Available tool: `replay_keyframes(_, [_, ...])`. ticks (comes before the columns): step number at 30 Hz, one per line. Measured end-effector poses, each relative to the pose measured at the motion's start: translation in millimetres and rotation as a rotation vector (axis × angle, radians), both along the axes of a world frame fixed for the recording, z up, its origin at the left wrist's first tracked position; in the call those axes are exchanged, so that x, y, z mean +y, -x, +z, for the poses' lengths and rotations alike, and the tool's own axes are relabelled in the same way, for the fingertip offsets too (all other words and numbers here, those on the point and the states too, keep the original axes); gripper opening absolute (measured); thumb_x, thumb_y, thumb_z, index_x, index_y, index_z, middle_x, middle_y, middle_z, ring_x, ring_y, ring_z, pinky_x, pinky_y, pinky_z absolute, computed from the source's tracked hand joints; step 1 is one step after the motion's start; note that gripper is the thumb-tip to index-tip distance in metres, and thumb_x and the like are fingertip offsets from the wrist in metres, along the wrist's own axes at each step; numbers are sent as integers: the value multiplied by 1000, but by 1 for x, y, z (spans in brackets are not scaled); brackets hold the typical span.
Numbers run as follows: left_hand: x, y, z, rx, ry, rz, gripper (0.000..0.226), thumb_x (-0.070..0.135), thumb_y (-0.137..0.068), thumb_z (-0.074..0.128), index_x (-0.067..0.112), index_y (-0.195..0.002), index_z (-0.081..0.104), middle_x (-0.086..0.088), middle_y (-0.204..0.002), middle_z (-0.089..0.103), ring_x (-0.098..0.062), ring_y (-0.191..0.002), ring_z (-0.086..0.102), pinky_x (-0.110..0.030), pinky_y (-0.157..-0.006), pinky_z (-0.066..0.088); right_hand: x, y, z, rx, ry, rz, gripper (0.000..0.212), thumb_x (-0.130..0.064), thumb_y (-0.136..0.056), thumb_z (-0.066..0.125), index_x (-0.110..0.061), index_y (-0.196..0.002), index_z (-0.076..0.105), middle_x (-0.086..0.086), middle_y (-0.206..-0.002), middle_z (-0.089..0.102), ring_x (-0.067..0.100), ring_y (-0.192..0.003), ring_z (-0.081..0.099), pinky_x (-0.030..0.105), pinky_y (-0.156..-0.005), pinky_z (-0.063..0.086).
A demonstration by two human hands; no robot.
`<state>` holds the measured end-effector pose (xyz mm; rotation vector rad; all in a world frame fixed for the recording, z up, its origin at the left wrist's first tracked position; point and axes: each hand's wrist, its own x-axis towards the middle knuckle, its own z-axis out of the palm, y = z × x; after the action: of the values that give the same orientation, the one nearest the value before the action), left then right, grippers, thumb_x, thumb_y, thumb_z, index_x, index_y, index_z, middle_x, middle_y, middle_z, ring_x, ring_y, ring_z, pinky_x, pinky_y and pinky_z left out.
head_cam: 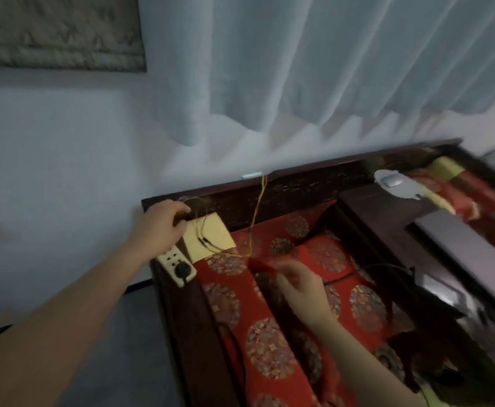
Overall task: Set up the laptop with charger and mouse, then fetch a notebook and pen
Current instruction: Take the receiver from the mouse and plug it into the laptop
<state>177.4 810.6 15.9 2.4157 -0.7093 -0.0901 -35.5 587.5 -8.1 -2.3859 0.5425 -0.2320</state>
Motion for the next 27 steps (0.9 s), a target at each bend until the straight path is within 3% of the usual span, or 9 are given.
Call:
replay_keyframes(4, [-77, 111, 57, -47, 185, 27, 39, 19, -88, 56, 13, -127, 55, -7, -127, 58, -25, -123, 48, -37, -104, 37, -63, 83, 36, -52, 227, -94, 33, -34, -85, 55, -18, -112, 66, -2, -109, 60, 24, -107, 53, 34, -88, 43])
replay_keyframes(9, [-134, 253, 92, -45, 225, 121, 40, 21, -90, 53, 12, -129, 52, -8, -125, 57, -24, -120, 49, -34, -101, 39, -109, 174, 84, -61, 353, -37, 53, -50, -79, 40, -16, -111, 65, 4, -116, 60, 30, -110, 53, 43, -89, 47])
replay_keyframes(13, [-167, 345, 119, -19, 221, 131, 40, 26, -91, 52, 15, -129, 52, -4, -124, 57, -20, -118, 52, -36, -101, 43, -159, 244, 123, -93, 462, -4, 53, -51, -82, 38, -21, -117, 63, 3, -128, 57, 30, -123, 48, 54, -107, 35])
replay_keyframes(16, [-183, 371, 136, -37, 181, 126, 39, 26, -91, 52, 16, -129, 52, -3, -124, 57, -20, -119, 50, -37, -102, 43, -194, 270, 150, -73, 478, -24, 49, -50, -88, 43, -24, -128, 56, 1, -141, 48, 28, -135, 36, 55, -116, 15])
replay_keyframes(18, [-199, 378, 147, -75, 156, 131, 38, 25, -91, 52, 16, -128, 53, -4, -125, 57, -22, -120, 49, -37, -101, 43, -216, 285, 163, -77, 473, -62, 47, -48, -90, 47, -26, -131, 53, 0, -146, 44, 27, -139, 31, 56, -116, 10])
replay_keyframes(23, [-268, 389, 166, -111, 170, 54, 40, 21, -89, 53, 13, -128, 52, -8, -126, 58, -24, -121, 49, -36, -101, 41, -267, 320, 182, -117, 461, -164, 47, -46, -91, 47, -24, -132, 52, 1, -147, 44, 27, -141, 29, 56, -117, 10])
replay_keyframes(27, [-342, 421, 164, -70, 181, 8, 42, 19, -89, 53, 13, -130, 51, -7, -127, 57, -24, -121, 49, -35, -101, 41, -331, 346, 186, -43, 462, -151, 47, -46, -92, 46, -24, -134, 50, 0, -147, 42, 26, -141, 27, 55, -117, 10])
